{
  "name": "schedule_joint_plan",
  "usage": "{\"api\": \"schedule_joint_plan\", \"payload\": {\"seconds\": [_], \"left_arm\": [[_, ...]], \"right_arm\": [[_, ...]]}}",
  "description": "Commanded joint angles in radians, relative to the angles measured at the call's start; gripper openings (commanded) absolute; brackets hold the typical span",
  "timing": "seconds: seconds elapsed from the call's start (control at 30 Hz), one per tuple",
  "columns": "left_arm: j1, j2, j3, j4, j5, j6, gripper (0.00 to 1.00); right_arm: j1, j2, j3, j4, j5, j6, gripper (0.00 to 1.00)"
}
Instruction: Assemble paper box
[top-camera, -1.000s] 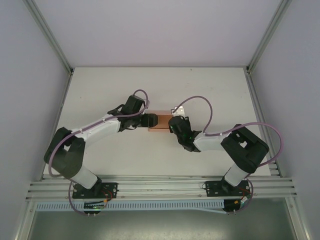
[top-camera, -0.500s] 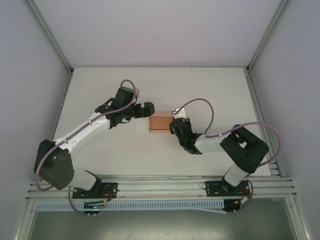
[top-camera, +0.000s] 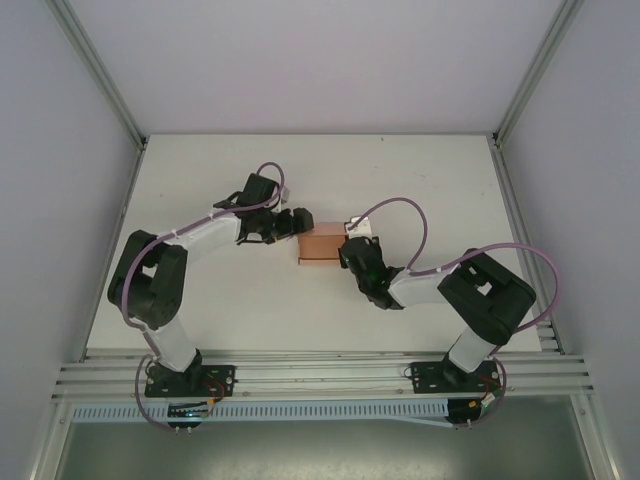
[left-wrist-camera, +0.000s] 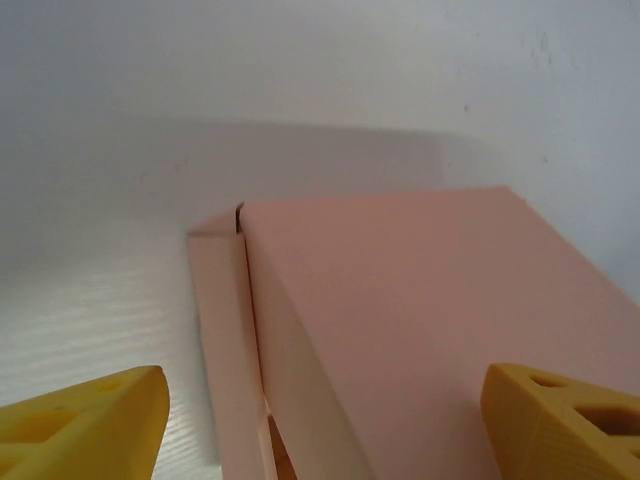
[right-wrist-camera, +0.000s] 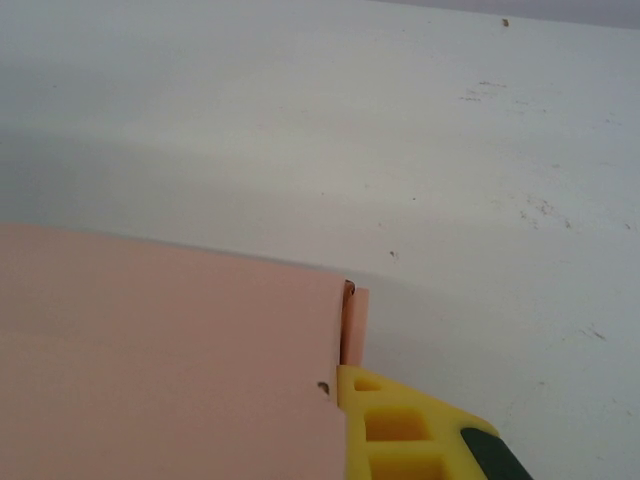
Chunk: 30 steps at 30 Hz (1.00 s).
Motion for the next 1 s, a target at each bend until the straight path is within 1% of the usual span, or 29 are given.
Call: {"api": "schedule_joint_plan", "payload": {"seconds": [0.0, 0.07, 0.1, 0.13, 0.17, 0.2, 0.23, 0.3, 0.33, 0.4, 0.43, 0.57, 0.7, 0.73, 0.8, 0.83, 0.87, 0.93, 0.97], "left_arm": [[-0.003, 0.015, -0.031, 0.068, 0.056, -0.028, 0.77], [-0.003, 0.020, -0.032, 0.067, 0.054, -0.027, 0.73], [-0.003, 0.021, -0.032, 0.070, 0.056, -0.027, 0.69], [-0.006, 0.022, -0.058, 0.074, 0.059, -0.028, 0.68], [-0.003, 0.026, -0.066, 0.077, 0.057, -0.030, 0.68], [-0.003, 0.026, -0.071, 0.082, 0.059, -0.029, 0.68], [-0.003, 0.029, -0.079, 0.085, 0.059, -0.033, 0.67], [-0.004, 0.032, -0.091, 0.088, 0.061, -0.037, 0.63], [-0.003, 0.031, -0.100, 0.096, 0.063, -0.039, 0.63], [-0.003, 0.031, -0.121, 0.108, 0.060, -0.046, 0.62], [-0.005, 0.032, -0.131, 0.111, 0.051, -0.046, 0.62], [-0.005, 0.048, -0.141, 0.101, 0.032, -0.039, 0.58], [-0.006, 0.062, -0.151, 0.094, -0.003, -0.024, 0.55], [-0.005, 0.064, -0.151, 0.089, -0.014, -0.019, 0.55], [-0.008, 0.071, -0.147, 0.072, -0.047, -0.005, 0.55], [-0.012, 0.075, -0.140, 0.055, -0.073, 0.006, 0.54], [-0.017, 0.082, -0.133, 0.039, -0.098, 0.016, 0.54], [-0.027, 0.096, -0.121, 0.019, -0.123, 0.032, 0.52], [-0.032, 0.104, -0.116, 0.017, -0.127, 0.039, 0.52]], "right_arm": [[0.027, -0.009, -0.024, -0.066, -0.006, 0.013, 0.07], [0.037, -0.019, -0.024, -0.089, 0.000, 0.017, 0.08], [0.040, -0.025, -0.025, -0.099, 0.008, 0.020, 0.09], [0.042, -0.032, -0.028, -0.107, 0.015, 0.025, 0.10], [0.041, -0.042, -0.031, -0.114, 0.014, 0.027, 0.13], [0.042, -0.055, -0.031, -0.130, 0.010, 0.033, 0.18], [0.042, -0.073, -0.029, -0.153, 0.002, 0.037, 0.26], [0.042, -0.113, -0.028, -0.194, -0.013, 0.026, 0.39], [0.043, -0.138, -0.031, -0.214, -0.010, 0.026, 0.45], [0.042, -0.188, -0.043, -0.236, -0.012, 0.014, 0.54], [0.042, -0.217, -0.046, -0.263, -0.018, 0.008, 0.58], [0.042, -0.314, -0.059, -0.400, -0.022, 0.024, 0.68], [0.042, -0.415, -0.090, -0.544, 0.072, 0.094, 0.76], [0.039, -0.447, -0.101, -0.568, 0.097, 0.117, 0.80], [0.034, -0.528, -0.130, -0.587, 0.113, 0.137, 0.91], [0.027, -0.571, -0.144, -0.581, 0.109, 0.134, 0.97], [0.017, -0.605, -0.153, -0.572, 0.093, 0.129, 0.99], [-0.021, -0.661, -0.159, -0.548, 0.019, 0.123, 0.99], [-0.049, -0.679, -0.156, -0.529, -0.042, 0.124, 0.99]]}}
